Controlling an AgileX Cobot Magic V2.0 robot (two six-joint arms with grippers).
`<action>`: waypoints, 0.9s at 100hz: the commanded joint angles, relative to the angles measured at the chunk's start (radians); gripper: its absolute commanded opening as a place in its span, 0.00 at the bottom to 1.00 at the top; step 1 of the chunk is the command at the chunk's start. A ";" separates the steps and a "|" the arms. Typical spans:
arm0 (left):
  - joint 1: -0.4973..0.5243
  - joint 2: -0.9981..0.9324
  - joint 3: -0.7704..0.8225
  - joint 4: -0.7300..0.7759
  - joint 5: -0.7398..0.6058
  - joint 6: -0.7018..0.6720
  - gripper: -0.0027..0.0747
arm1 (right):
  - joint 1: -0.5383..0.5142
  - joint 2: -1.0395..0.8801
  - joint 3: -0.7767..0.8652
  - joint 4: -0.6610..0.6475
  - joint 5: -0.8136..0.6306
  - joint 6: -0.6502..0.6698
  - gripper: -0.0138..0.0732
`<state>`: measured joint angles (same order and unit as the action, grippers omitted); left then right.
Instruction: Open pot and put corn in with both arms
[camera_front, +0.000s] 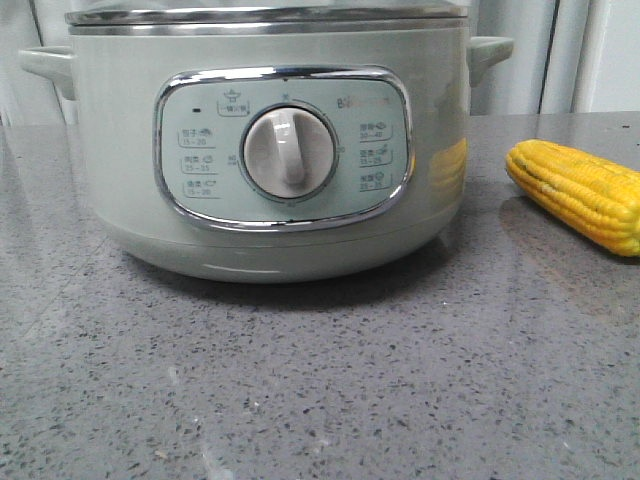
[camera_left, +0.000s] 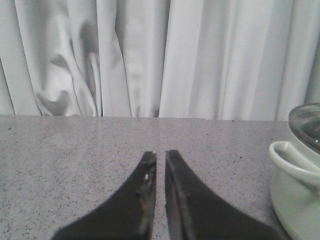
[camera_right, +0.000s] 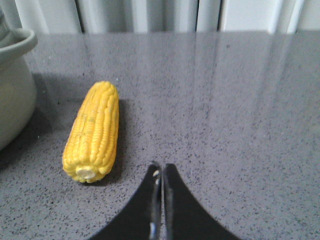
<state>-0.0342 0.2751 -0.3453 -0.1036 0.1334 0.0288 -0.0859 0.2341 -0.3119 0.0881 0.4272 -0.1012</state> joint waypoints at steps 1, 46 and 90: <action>0.003 0.077 -0.052 -0.007 -0.133 -0.009 0.01 | -0.004 0.081 -0.068 0.025 -0.058 -0.002 0.10; 0.001 0.225 -0.061 -0.009 -0.341 -0.011 0.54 | -0.004 0.189 -0.065 0.029 -0.083 -0.002 0.10; -0.350 0.445 -0.179 -0.007 -0.460 -0.011 0.60 | -0.004 0.189 -0.065 0.029 -0.090 -0.002 0.10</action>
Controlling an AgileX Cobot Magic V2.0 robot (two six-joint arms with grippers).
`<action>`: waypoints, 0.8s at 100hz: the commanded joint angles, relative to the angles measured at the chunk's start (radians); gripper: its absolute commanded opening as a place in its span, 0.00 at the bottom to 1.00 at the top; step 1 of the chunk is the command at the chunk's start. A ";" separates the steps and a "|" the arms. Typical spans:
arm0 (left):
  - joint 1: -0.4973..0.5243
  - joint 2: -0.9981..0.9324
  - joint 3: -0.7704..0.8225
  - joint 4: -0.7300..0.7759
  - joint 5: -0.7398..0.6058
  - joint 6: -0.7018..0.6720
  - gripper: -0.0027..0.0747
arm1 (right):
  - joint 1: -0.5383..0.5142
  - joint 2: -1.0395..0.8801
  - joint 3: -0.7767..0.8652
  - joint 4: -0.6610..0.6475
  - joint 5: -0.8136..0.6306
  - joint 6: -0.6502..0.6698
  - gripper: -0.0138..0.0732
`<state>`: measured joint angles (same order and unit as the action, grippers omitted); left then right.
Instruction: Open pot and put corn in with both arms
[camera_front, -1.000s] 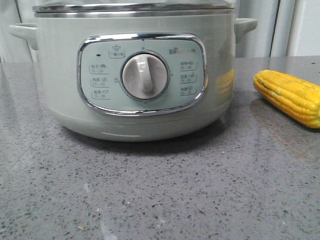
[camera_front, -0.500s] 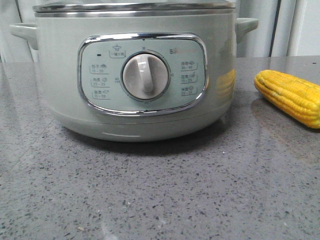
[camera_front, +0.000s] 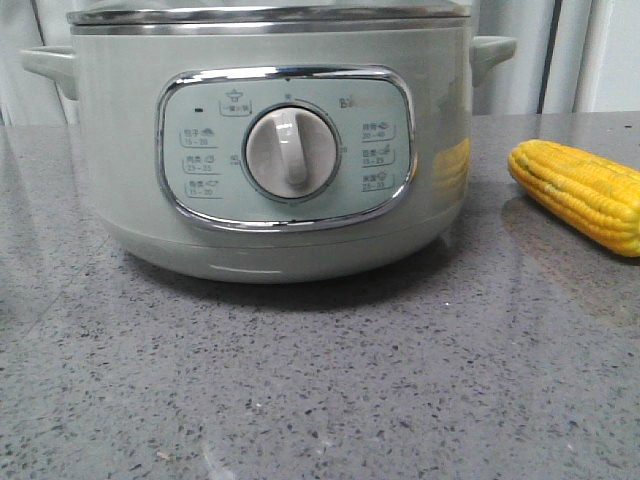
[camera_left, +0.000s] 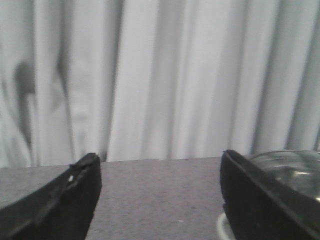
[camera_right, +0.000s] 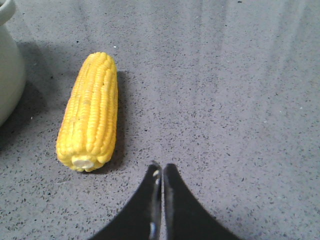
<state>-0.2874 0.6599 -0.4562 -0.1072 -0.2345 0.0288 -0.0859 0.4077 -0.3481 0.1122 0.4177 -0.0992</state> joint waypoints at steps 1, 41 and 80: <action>-0.106 0.066 -0.074 -0.003 -0.091 -0.011 0.60 | -0.004 0.016 -0.029 0.005 -0.078 -0.004 0.10; -0.438 0.468 -0.289 0.042 -0.199 -0.011 0.60 | -0.004 0.016 -0.029 0.005 -0.078 -0.004 0.10; -0.452 0.690 -0.458 0.042 -0.197 -0.011 0.60 | -0.004 0.016 -0.029 0.005 -0.078 -0.004 0.10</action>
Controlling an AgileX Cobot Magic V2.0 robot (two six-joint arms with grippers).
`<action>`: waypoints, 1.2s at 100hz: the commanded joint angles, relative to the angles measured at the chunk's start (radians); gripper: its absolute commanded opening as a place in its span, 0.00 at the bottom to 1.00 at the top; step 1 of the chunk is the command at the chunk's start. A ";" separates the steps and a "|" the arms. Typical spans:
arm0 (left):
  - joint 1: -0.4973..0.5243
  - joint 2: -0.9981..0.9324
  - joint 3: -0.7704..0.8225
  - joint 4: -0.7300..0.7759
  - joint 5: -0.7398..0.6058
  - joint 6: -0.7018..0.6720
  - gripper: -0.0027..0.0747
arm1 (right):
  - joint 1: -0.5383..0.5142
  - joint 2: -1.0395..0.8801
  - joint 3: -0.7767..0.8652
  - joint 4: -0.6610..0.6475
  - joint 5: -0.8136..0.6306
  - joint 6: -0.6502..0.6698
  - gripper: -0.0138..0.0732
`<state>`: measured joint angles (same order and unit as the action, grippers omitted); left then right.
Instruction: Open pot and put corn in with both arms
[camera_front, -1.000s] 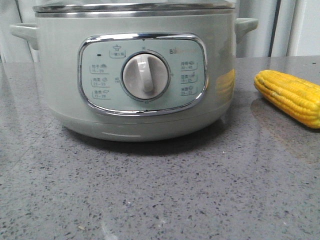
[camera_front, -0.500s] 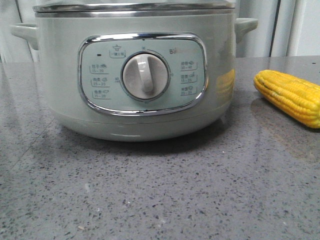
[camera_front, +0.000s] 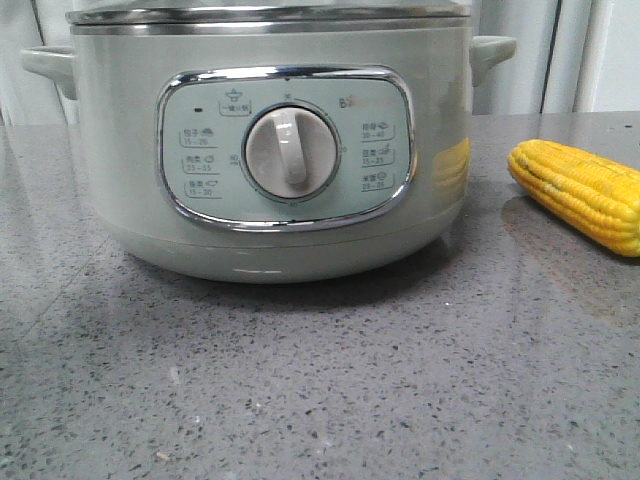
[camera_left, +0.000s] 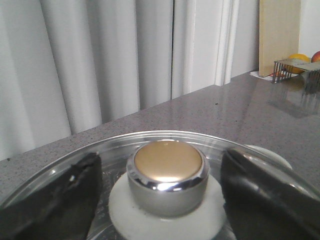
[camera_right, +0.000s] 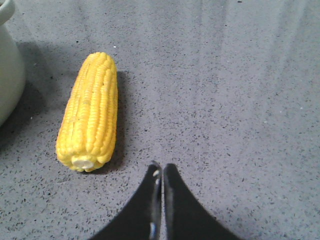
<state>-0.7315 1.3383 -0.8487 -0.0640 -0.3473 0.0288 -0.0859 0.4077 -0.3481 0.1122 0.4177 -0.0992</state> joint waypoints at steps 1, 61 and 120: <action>-0.008 0.018 -0.068 -0.001 -0.084 -0.011 0.60 | -0.004 0.016 -0.029 0.005 -0.078 -0.004 0.10; -0.008 0.098 -0.138 -0.058 -0.037 -0.011 0.36 | -0.004 0.016 -0.031 0.009 -0.065 -0.004 0.10; -0.008 0.098 -0.138 -0.058 -0.050 -0.011 0.01 | 0.075 0.373 -0.383 0.122 0.207 -0.004 0.59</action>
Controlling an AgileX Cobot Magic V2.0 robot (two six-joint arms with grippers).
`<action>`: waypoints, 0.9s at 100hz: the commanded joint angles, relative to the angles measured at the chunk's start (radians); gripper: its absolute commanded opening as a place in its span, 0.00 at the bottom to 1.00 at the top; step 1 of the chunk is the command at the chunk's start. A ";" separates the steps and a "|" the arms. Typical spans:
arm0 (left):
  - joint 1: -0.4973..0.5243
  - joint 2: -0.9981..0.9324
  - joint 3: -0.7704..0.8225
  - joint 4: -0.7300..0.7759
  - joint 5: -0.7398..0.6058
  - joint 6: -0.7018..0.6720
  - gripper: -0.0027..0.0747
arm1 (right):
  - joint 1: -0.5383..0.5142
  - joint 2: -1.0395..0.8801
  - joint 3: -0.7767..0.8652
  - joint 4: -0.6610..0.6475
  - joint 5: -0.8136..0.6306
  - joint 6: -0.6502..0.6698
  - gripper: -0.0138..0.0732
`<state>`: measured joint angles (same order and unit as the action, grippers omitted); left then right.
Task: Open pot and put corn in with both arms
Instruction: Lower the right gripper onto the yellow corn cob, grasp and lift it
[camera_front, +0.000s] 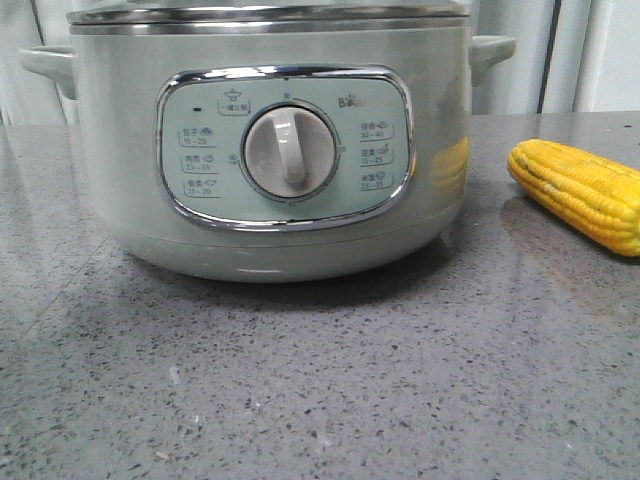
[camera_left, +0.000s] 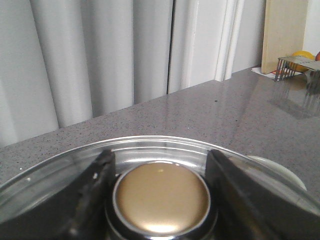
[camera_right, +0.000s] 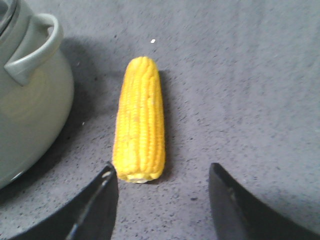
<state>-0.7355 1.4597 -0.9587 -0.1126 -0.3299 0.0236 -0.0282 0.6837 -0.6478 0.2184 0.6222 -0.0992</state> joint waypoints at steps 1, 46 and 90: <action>-0.004 -0.023 -0.028 -0.009 -0.067 -0.006 0.01 | 0.018 0.105 -0.089 0.016 0.013 -0.004 0.59; -0.004 -0.023 -0.028 -0.009 -0.073 -0.006 0.01 | 0.058 0.541 -0.362 0.039 0.145 -0.004 0.59; -0.004 -0.106 -0.030 0.032 -0.139 -0.006 0.01 | 0.058 0.723 -0.392 0.040 0.232 -0.004 0.58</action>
<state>-0.7388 1.4315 -0.9529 -0.1018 -0.3227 0.0189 0.0319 1.4110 -1.0104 0.2612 0.8703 -0.0992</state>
